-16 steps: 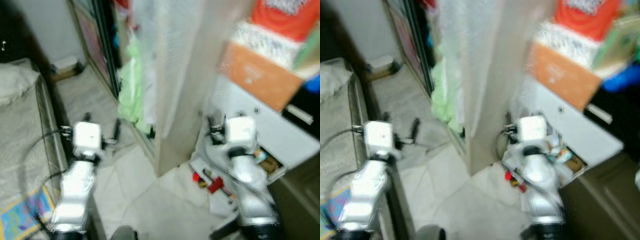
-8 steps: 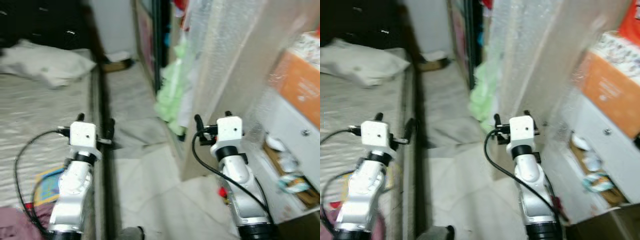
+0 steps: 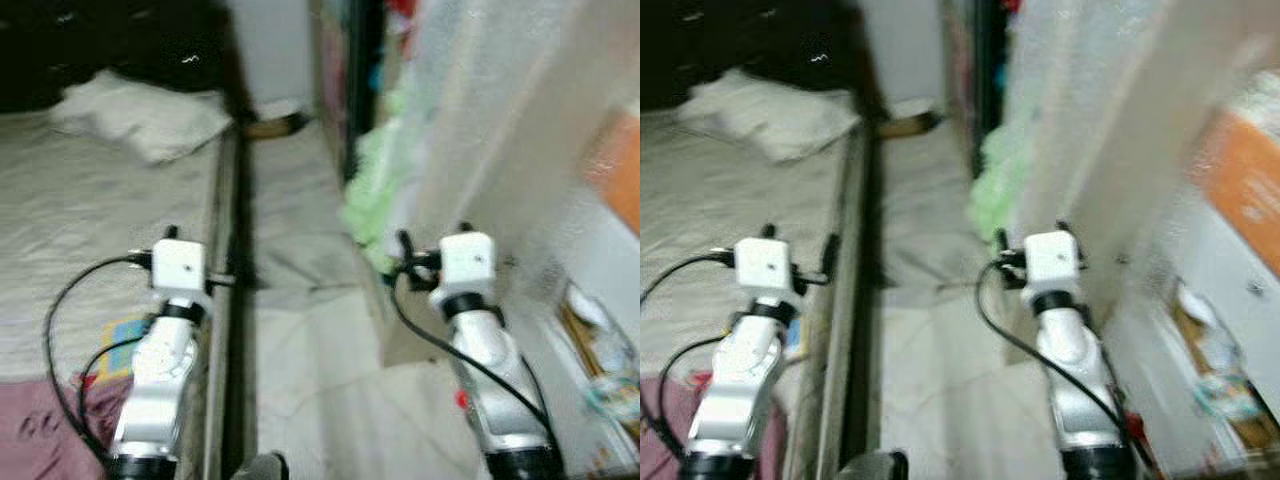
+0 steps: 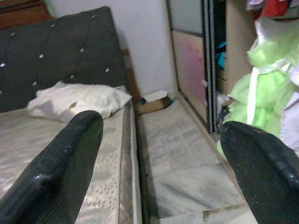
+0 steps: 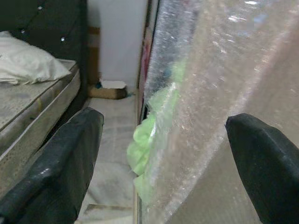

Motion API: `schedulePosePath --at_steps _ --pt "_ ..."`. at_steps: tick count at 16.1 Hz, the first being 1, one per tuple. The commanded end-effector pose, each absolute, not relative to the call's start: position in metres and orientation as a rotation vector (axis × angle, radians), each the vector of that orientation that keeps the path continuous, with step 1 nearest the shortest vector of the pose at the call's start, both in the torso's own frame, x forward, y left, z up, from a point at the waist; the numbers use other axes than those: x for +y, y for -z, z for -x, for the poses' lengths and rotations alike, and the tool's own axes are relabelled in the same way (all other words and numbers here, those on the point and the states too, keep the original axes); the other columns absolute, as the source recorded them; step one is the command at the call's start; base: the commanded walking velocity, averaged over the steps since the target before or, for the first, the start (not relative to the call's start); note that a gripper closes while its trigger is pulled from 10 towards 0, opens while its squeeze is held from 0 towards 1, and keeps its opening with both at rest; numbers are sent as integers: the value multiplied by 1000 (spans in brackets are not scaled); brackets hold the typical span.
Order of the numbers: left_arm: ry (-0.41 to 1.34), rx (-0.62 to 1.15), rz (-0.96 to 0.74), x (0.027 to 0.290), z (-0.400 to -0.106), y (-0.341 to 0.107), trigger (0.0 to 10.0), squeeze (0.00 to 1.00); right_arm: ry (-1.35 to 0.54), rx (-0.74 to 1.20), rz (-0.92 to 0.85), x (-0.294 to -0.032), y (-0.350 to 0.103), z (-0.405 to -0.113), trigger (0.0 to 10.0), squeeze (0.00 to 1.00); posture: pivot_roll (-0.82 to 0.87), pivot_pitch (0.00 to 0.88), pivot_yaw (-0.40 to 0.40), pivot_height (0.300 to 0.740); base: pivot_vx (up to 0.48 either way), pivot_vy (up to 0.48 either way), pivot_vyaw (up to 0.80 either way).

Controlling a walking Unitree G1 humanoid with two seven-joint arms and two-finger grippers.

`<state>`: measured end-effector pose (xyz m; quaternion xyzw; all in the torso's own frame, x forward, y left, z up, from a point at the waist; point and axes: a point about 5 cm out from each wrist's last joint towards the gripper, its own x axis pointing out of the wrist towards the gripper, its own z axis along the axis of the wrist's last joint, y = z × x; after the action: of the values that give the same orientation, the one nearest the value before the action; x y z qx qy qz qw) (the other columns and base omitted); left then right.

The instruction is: Clean up the room

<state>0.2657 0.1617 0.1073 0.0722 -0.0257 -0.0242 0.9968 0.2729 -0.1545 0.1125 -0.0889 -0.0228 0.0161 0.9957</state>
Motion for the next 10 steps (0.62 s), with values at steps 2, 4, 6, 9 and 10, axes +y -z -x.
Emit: schedulePosePath --at_steps 2,4,6,9,10 --pt "47 -49 -160 167 -267 -109 10000 0 -57 -52 161 -145 -115 -276 10000 0 -6 0 11 740 0 0 800" --pt "48 -49 -159 167 -267 -109 10000 0 -58 -53 162 -145 -115 -276 10000 0 -9 0 11 740 0 0 800" --pt "52 -50 -159 166 -268 -109 10000 0 -58 -55 162 -145 -115 -277 10000 0 -10 0 11 740 0 0 800" --pt "50 -53 -157 166 -269 -110 10000 0 -62 -58 163 -144 -116 -278 10000 0 -9 0 10 740 0 0 800" --pt "37 -51 -152 166 -269 -109 10000 0 -64 -59 163 -144 -116 -278 10000 0 -9 0 10 740 0 0 800"
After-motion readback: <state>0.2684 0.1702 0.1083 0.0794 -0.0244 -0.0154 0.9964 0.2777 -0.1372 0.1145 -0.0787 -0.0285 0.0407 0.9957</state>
